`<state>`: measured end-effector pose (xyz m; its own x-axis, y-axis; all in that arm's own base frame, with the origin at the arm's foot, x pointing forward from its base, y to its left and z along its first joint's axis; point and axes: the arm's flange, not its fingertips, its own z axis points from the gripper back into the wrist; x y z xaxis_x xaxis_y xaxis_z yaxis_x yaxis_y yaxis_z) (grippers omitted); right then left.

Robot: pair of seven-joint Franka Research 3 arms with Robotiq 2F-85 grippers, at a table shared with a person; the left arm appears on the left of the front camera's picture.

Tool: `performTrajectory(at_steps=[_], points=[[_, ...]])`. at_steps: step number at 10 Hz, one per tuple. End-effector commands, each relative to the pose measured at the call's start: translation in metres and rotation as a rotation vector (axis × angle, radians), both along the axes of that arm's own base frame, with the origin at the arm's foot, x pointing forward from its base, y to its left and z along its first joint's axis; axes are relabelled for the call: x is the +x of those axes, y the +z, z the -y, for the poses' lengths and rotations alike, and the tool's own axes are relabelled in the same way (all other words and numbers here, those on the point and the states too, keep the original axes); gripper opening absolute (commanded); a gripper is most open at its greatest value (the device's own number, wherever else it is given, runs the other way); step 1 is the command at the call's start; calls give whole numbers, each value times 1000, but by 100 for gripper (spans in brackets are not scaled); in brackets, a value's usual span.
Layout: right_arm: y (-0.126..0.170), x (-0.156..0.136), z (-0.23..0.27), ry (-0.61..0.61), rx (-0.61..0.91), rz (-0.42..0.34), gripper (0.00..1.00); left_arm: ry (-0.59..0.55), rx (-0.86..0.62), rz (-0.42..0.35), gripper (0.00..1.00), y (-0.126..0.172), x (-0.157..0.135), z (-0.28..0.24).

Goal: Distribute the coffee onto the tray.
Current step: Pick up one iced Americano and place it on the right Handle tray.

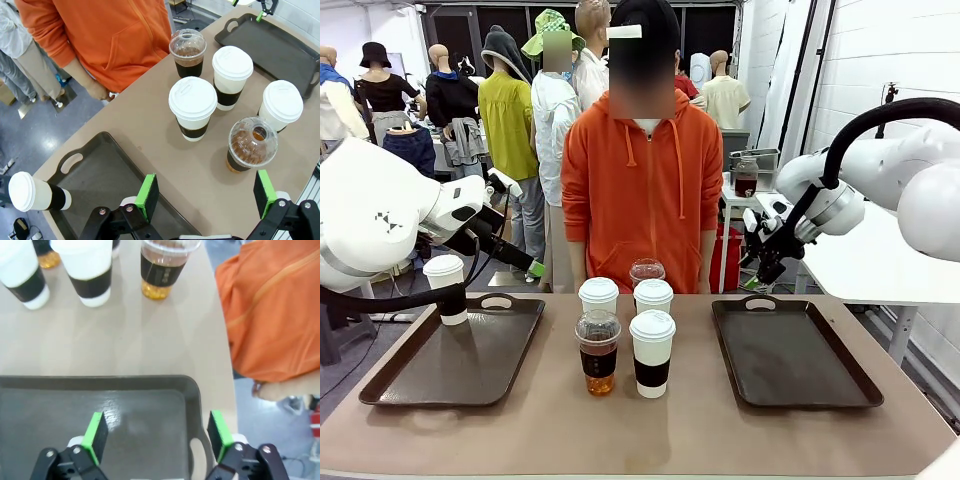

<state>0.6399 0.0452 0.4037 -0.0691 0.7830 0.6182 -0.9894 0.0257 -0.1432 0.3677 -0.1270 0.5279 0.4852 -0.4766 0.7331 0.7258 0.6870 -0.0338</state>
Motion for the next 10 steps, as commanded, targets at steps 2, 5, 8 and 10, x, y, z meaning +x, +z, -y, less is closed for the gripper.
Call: performTrajectory(at_steps=[2, 5, 8, 10], points=[[-17, 15, 2, 63, 125, -26, 100, -3, -5, -4, 100, 0, 0, -1], [-19, 16, -1, 84, 104, -69, 100, -3, -5, -4, 100, 0, 0, -1], [-25, 10, 0, 56, 112, -54, 100, -3, -5, -4, 100, 0, 0, -1], [-25, 10, 0, 56, 112, -54, 100, -3, -5, -4, 100, 0, 0, -1]])
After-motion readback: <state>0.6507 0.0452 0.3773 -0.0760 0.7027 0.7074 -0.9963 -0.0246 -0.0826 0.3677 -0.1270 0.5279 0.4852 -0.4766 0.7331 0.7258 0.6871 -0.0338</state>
